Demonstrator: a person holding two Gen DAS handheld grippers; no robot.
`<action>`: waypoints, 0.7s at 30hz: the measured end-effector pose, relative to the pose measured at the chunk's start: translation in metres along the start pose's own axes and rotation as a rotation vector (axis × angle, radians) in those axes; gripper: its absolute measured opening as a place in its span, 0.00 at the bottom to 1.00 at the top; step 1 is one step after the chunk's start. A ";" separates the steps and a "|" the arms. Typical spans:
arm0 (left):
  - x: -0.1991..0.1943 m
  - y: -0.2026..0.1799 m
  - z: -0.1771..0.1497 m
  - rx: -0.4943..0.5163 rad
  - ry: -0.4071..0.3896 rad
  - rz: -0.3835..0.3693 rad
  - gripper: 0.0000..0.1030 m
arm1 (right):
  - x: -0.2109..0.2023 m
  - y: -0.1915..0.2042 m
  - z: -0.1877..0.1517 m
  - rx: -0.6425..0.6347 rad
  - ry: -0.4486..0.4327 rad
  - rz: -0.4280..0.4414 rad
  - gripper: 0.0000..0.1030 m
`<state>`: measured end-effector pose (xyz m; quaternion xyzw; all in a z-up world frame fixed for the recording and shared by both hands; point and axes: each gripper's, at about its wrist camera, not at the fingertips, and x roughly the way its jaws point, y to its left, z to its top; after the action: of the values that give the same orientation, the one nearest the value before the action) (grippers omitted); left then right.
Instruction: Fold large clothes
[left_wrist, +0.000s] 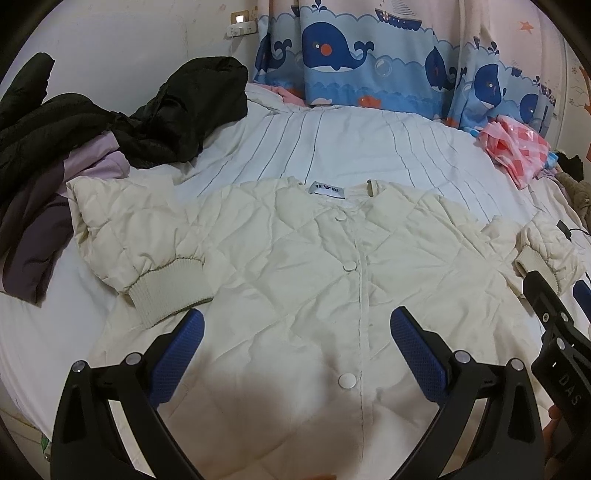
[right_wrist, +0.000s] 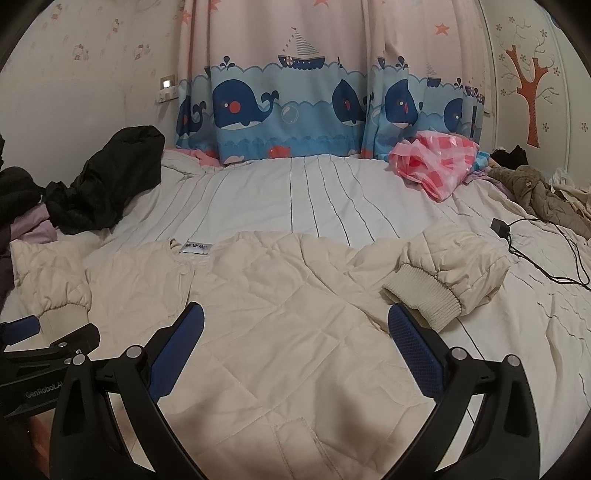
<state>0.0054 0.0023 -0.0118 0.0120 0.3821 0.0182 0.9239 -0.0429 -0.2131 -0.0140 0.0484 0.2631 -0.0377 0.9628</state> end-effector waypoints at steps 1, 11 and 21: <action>0.000 0.000 0.000 -0.001 0.001 0.000 0.94 | 0.000 0.000 0.000 -0.001 0.001 0.000 0.93; 0.001 0.001 0.000 -0.001 0.000 0.001 0.94 | 0.000 0.002 0.000 -0.005 0.003 -0.001 0.93; 0.003 0.003 0.000 -0.006 0.003 0.009 0.94 | 0.004 0.003 -0.004 -0.012 0.007 -0.006 0.93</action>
<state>0.0070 0.0052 -0.0138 0.0110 0.3836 0.0234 0.9231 -0.0414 -0.2100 -0.0188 0.0419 0.2668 -0.0388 0.9620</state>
